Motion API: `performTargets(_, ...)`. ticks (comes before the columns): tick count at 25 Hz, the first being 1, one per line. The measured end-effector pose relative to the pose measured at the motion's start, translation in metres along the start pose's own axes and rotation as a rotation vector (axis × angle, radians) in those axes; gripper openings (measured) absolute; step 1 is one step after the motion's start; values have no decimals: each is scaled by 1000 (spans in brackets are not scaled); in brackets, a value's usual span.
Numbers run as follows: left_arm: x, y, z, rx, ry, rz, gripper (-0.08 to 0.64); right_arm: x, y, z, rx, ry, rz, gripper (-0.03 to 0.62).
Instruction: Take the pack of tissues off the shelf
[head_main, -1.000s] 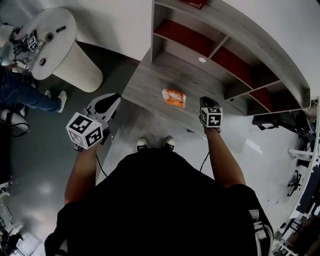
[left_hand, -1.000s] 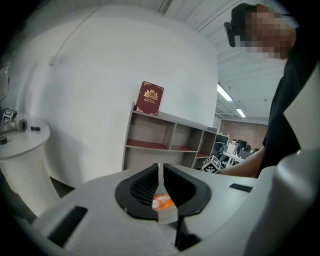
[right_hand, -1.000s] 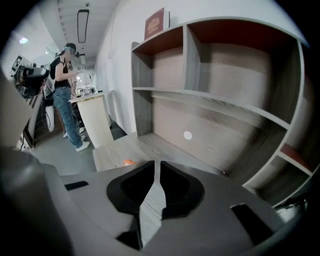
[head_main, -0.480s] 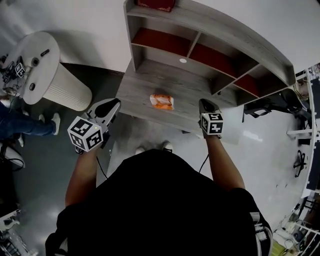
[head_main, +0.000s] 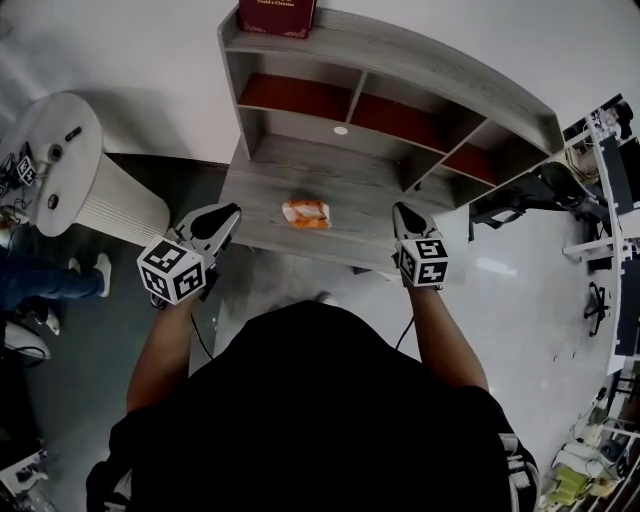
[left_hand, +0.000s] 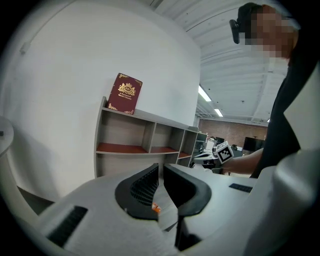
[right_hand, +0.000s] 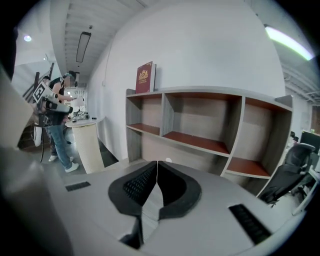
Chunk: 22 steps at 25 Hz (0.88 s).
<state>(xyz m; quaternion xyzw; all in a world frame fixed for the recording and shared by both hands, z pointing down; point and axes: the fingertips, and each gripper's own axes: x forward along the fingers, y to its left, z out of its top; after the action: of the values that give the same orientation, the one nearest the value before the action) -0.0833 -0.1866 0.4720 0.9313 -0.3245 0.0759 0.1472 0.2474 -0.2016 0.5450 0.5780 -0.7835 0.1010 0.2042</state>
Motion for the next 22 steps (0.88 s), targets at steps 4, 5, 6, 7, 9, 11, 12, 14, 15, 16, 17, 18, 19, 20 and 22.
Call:
performTargets(4,8,-8,4,15,3,-36,44,-15,-3,7,10,-37,-33,12)
performTargets(5,11,-10,5,18,3,-44,44,-18,-4,8,12,-41,-37,12)
performTargets(6,13,-12,7,21,2,-51,44,-22,-4,8,14,-44,-42,12)
performTargets(7,16,-14,8,25,2,-60,44,-25,-5,8,15,-45,-46,11)
performTargets(9,21,-18,10,32,3,-75,44,-30,-7,5,14,-40,-54,11)
performTargets(11,27,-21,10,36,5,-89,44,-34,-10,0,13,-31,-62,11)
performTargets(12,29,-24,10,39,7,-96,44,-36,-11,-2,14,-29,-66,11)
performTargets(14,33,-29,10,43,10,-109,44,-43,-13,-5,21,-30,-74,11)
performTargets(15,35,-32,10,44,11,-114,44,-47,-13,-7,25,-31,-78,11)
performTargets(16,37,-34,10,45,11,-118,44,-50,-14,-9,28,-32,-81,10)
performTargets(17,39,-35,10,45,11,-121,44,-52,-16,-11,31,-32,-84,11)
performTargets(18,41,-36,10,45,12,-122,44,-54,-17,-13,35,-30,-86,11)
performTargets(19,42,-37,10,46,12,-123,44,-55,-18,-16,40,-28,-87,11)
performTargets(20,43,-37,11,49,13,-124,44,-56,-19,-18,43,-27,-88,10)
performTargets(22,46,-39,11,53,16,-125,44,-57,-22,-20,46,-26,-90,11)
